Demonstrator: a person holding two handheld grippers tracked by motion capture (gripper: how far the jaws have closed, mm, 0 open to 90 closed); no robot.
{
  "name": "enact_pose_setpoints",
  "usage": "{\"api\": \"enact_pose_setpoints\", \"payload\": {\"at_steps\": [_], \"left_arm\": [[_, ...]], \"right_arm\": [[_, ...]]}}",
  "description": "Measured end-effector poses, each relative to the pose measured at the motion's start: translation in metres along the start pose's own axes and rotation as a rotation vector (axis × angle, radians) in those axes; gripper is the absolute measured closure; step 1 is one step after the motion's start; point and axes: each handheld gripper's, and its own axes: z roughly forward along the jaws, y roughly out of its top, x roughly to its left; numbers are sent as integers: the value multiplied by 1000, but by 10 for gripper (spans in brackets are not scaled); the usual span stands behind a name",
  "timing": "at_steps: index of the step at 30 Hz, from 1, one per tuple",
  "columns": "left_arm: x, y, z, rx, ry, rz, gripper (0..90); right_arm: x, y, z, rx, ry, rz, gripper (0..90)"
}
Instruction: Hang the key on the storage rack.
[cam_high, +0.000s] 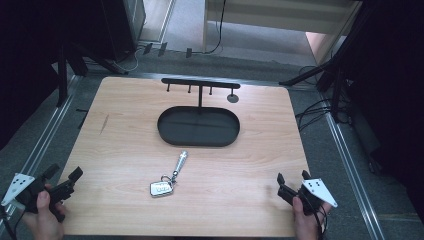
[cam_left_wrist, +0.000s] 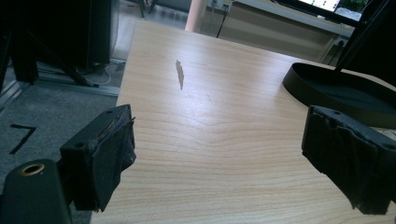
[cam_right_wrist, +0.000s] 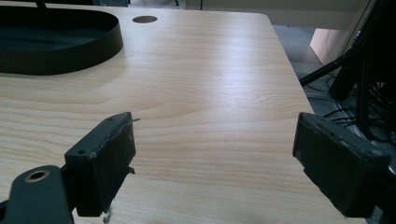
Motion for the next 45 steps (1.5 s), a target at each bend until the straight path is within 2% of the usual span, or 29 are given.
{"api": "enact_pose_setpoints", "payload": {"at_steps": [6,9,15,18,19,21,24,30,33,37,42,45], "left_arm": [[-3,1,2,35,25,17,98],[-5,4,5,67,34,39,98],[-10,10,11,113,8,23,98],[-23,20,20,153,-15,40,98],[-23,20,20,153,-15,40,98],[-30,28,24,174,-29,53,98],[-44,46,32,215,-61,110,98],[-66,70,45,277,-96,175,98],[-72,74,51,300,-103,195,98],[-86,82,67,355,-117,225,98],[-101,89,84,460,-136,265,97],[-107,91,90,488,-135,278,90]], "right_arm": [[0,0,1,1,-2,-8,128],[1,0,1,3,-5,-5,129],[0,0,0,0,-5,-2,129],[0,0,0,0,-6,-2,129],[0,0,0,0,-6,-2,129],[0,0,0,0,-6,0,129],[0,0,0,-1,-6,2,129],[-1,0,0,-4,-4,8,129],[-1,0,0,-3,-4,7,129],[-1,0,0,-3,-5,8,129],[-1,0,0,-3,-5,8,129],[-1,0,0,-4,-5,8,129]]}}
